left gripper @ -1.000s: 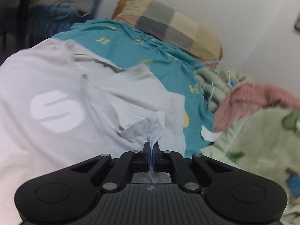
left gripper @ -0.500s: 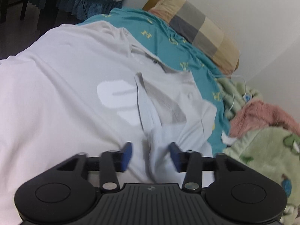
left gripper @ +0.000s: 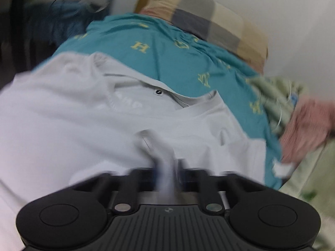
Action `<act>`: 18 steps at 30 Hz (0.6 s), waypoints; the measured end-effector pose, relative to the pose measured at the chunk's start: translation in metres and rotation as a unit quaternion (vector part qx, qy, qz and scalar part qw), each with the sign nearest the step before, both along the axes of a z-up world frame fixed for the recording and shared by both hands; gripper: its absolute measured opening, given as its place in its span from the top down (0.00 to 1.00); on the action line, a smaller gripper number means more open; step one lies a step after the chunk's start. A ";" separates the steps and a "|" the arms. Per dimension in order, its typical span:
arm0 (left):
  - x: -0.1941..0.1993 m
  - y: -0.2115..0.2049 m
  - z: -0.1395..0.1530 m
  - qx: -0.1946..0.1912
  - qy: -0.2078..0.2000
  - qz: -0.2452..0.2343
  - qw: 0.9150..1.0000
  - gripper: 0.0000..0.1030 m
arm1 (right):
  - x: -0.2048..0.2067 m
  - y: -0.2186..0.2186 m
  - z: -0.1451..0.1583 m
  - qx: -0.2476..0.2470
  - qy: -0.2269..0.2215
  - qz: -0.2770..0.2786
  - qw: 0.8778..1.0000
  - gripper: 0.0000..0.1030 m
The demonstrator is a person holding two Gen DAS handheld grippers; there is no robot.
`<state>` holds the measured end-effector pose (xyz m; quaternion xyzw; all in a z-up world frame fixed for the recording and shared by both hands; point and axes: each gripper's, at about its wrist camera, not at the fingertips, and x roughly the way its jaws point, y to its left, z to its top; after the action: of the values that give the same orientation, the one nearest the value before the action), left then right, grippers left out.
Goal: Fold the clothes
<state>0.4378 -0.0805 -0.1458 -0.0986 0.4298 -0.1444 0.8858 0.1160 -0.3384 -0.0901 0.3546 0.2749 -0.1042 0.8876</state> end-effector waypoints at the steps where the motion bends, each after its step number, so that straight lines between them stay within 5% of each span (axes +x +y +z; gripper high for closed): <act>1: 0.001 -0.003 0.007 0.011 -0.013 -0.012 1.000 0.97 | 0.001 0.001 0.000 -0.002 0.001 0.002 1.000 0.42; 4: 0.005 -0.010 0.036 0.034 -0.070 -0.030 0.997 0.97 | 0.002 0.005 -0.001 -0.009 0.003 0.009 1.000 0.42; 7: 0.023 -0.015 0.050 0.058 -0.100 0.007 0.993 0.97 | 0.003 0.009 -0.001 -0.018 0.005 0.012 1.000 0.42; 12: 0.044 -0.020 0.019 0.102 -0.066 0.038 0.992 0.94 | 0.007 0.015 -0.003 -0.038 0.014 0.020 0.999 0.42; 18: 0.002 0.008 0.026 0.077 -0.053 0.034 0.995 0.70 | 0.011 0.019 -0.001 -0.051 0.006 0.045 0.998 0.42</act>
<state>0.4395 -0.0729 -0.1200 -0.0367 0.3888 -0.0854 0.9166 0.1269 -0.3190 -0.0908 0.2955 0.2904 -0.0804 0.9066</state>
